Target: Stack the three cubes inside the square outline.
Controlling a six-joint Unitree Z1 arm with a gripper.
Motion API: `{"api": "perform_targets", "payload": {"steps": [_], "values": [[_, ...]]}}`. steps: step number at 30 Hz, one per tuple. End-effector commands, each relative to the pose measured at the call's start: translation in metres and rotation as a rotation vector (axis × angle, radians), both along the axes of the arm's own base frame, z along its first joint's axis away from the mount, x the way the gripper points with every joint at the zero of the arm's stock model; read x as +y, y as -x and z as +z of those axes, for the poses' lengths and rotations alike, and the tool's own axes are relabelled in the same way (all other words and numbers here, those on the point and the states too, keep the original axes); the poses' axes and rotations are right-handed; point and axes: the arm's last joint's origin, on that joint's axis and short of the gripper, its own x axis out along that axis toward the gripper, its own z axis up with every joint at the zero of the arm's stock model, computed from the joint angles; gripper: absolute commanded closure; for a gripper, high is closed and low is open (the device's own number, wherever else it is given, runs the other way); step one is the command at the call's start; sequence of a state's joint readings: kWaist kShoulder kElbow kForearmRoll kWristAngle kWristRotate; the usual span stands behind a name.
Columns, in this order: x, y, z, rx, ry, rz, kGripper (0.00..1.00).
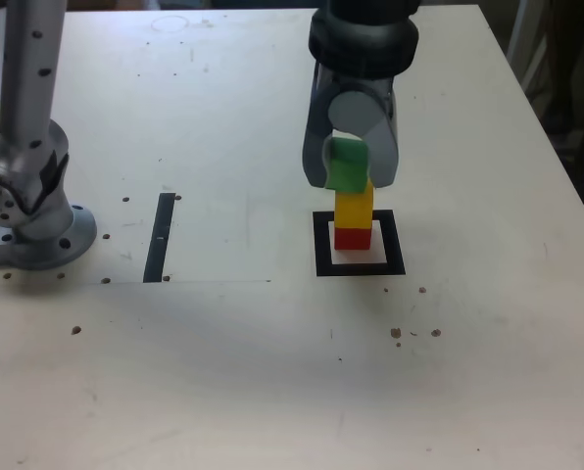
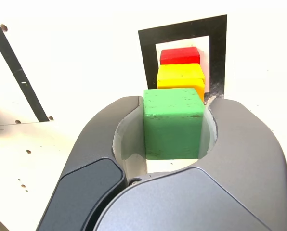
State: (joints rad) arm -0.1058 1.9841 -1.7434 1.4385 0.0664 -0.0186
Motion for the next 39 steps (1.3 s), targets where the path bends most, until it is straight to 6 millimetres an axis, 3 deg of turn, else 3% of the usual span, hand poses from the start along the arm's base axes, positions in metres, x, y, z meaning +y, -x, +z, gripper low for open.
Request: {"api": "perform_targets", "payload": {"steps": [1,9,14,20,23,32,39], "values": [[0.0,-0.002,-0.003,0.0,-0.001,-0.001,0.75],[0.0,-0.003,-0.005,-0.005,-0.001,-0.002,0.67],[0.0,-0.002,-0.006,0.003,-0.004,-0.002,0.48],[0.001,-0.001,-0.008,0.014,-0.009,-0.001,0.14],[0.001,0.0,-0.008,0.012,-0.009,-0.001,0.03],[0.001,0.002,0.001,-0.017,-0.007,-0.001,0.01],[0.003,0.017,0.027,-0.058,-0.015,0.0,0.01]]}}
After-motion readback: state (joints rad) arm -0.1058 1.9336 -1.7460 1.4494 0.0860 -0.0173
